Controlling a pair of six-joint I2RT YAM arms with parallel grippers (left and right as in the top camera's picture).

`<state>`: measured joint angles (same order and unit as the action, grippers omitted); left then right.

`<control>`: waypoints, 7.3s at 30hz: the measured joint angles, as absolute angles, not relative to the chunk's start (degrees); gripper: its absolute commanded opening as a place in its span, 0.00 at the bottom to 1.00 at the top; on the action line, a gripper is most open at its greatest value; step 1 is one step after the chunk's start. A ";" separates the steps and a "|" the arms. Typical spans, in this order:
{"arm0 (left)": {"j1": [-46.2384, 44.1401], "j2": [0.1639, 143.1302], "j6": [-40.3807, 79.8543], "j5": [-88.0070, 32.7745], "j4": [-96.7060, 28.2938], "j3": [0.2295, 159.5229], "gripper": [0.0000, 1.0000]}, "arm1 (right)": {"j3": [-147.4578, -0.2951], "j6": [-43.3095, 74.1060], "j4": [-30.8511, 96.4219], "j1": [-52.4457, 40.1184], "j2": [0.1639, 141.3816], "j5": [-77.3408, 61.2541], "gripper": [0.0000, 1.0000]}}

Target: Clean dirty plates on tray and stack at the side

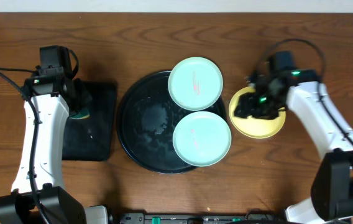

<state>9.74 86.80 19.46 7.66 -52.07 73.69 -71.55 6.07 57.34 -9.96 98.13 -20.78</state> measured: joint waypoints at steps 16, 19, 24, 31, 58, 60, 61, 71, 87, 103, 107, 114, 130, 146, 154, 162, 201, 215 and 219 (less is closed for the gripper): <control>9.74 86.80 19.46 7.68 -52.51 73.69 0.07 | -70.46 8.67 57.36 -22.65 105.54 -15.11 0.17; 9.74 86.80 19.46 7.66 -52.51 73.69 0.08 | -70.41 9.32 56.77 -23.05 105.54 -14.85 0.01; 9.76 86.80 19.44 6.59 -52.49 73.69 0.08 | -70.37 11.75 51.94 -26.13 105.54 -15.99 0.01; 9.74 86.80 19.44 4.27 -52.51 73.69 0.08 | -70.30 21.06 38.98 -33.28 105.60 -17.12 0.01; 6.15 86.80 19.44 -0.97 -51.59 72.34 0.08 | -83.59 17.72 53.56 -36.12 112.73 -11.81 0.45; 6.15 86.80 19.44 -0.97 -51.59 72.34 0.08 | -83.59 16.23 53.47 -36.12 114.76 -11.66 0.40; 6.15 86.80 19.44 -0.97 -51.57 72.34 0.08 | -83.59 15.77 53.47 -36.12 115.90 -11.73 0.36; 6.15 86.80 19.46 -0.97 -51.59 72.31 0.07 | -83.64 14.76 51.72 -36.07 119.52 -12.67 0.01; 0.38 86.80 22.59 -1.15 -50.24 66.50 0.07 | -83.64 32.91 42.48 -40.25 119.63 -10.83 0.01; -15.64 90.98 34.52 -1.41 -36.12 54.68 0.08 | -83.64 34.13 42.48 -40.21 119.63 -10.81 0.01; -16.03 96.23 35.81 -1.89 -34.81 54.68 0.07 | -83.64 34.13 42.48 -40.21 119.63 -10.81 0.01; -15.73 99.83 31.68 -10.50 -33.26 55.29 0.08 | -83.64 34.13 42.48 -40.21 119.81 -10.76 0.01; -16.40 100.22 38.72 -5.37 -40.77 56.01 0.07 | -83.64 34.13 42.44 -40.21 119.85 -10.70 0.01; -16.40 100.53 21.47 -13.45 -28.73 55.64 0.07 | -83.64 34.13 42.46 -40.21 119.85 -10.70 0.01; -17.65 100.62 29.50 3.77 -27.66 55.59 0.08 | -83.64 34.13 42.37 -40.21 119.87 -11.05 0.01; -17.52 100.62 32.67 6.37 -32.27 55.72 0.07 | -83.64 34.13 42.17 -40.21 119.96 -11.55 0.01; -16.29 101.10 16.23 -23.40 -32.36 55.22 0.08 | -83.64 34.13 42.19 -40.03 119.96 -11.55 0.01; -17.52 100.25 30.33 6.46 -30.59 56.64 0.07 | -83.64 34.13 42.22 -40.03 119.96 -11.55 0.01; -16.62 95.98 30.37 8.21 -37.69 59.59 0.07 | -83.64 34.13 42.24 -40.01 119.96 -11.51 0.01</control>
<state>-16.62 95.98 30.37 8.21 -37.69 59.59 -83.64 34.13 42.24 -40.01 119.96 -11.51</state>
